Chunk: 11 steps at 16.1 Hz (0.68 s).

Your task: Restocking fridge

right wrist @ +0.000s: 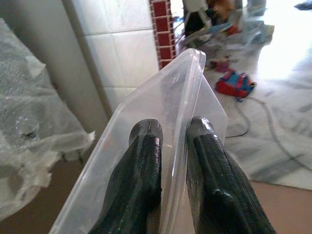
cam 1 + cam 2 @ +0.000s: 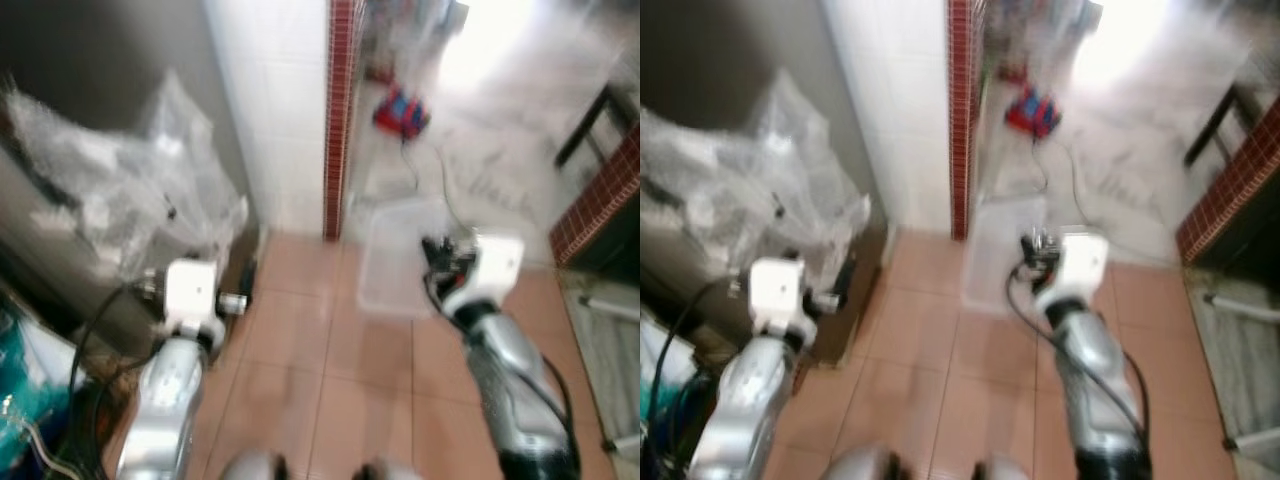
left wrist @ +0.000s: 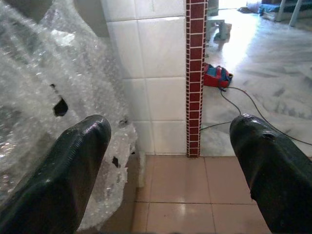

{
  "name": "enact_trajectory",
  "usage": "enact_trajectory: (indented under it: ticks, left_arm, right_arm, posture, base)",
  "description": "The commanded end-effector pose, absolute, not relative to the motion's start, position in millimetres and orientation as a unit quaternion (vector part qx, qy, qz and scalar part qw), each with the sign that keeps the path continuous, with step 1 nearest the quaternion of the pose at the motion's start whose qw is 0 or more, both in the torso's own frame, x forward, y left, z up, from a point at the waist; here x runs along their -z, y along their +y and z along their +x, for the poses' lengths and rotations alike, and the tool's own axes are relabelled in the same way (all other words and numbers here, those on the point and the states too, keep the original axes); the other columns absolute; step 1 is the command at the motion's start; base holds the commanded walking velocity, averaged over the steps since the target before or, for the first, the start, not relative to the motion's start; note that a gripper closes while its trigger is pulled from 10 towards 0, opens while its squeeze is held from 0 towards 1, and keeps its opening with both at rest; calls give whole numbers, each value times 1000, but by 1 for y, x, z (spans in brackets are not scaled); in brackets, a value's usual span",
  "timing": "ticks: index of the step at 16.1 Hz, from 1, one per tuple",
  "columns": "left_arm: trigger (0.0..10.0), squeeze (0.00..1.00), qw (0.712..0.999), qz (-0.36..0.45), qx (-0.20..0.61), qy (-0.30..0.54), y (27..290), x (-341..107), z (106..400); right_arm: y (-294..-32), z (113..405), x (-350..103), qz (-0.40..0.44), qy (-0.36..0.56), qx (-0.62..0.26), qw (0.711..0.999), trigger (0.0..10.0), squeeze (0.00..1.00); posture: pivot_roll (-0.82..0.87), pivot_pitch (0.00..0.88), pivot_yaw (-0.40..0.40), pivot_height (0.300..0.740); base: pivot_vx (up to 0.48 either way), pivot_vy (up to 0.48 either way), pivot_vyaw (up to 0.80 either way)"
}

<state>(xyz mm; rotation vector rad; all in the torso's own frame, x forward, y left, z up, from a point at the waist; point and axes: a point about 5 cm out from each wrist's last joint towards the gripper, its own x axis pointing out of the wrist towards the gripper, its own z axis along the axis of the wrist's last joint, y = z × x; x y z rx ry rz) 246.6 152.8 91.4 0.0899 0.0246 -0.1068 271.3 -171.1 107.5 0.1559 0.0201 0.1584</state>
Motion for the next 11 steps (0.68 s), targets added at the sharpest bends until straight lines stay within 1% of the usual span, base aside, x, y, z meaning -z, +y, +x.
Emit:
enact_trajectory:
  ticks: [1, 11]
  left_arm:
    - [10000, 0, 998, 54, 38, 8, 161, -95, 250]
    - [10000, 0, 998, 56, 35, 6, 161, -96, 250]
  right_arm:
    - [-164, 274, -114, 80, -1, -92, 993, 10000, 0]
    - [-164, 275, -114, 79, -2, -93, 993, 10000, 0]
  posture:
    - [47, 45, -9, 740]
    - [47, 44, -9, 740]
  base:
    - [0, 480, 0]
    - [0, 480, 0]
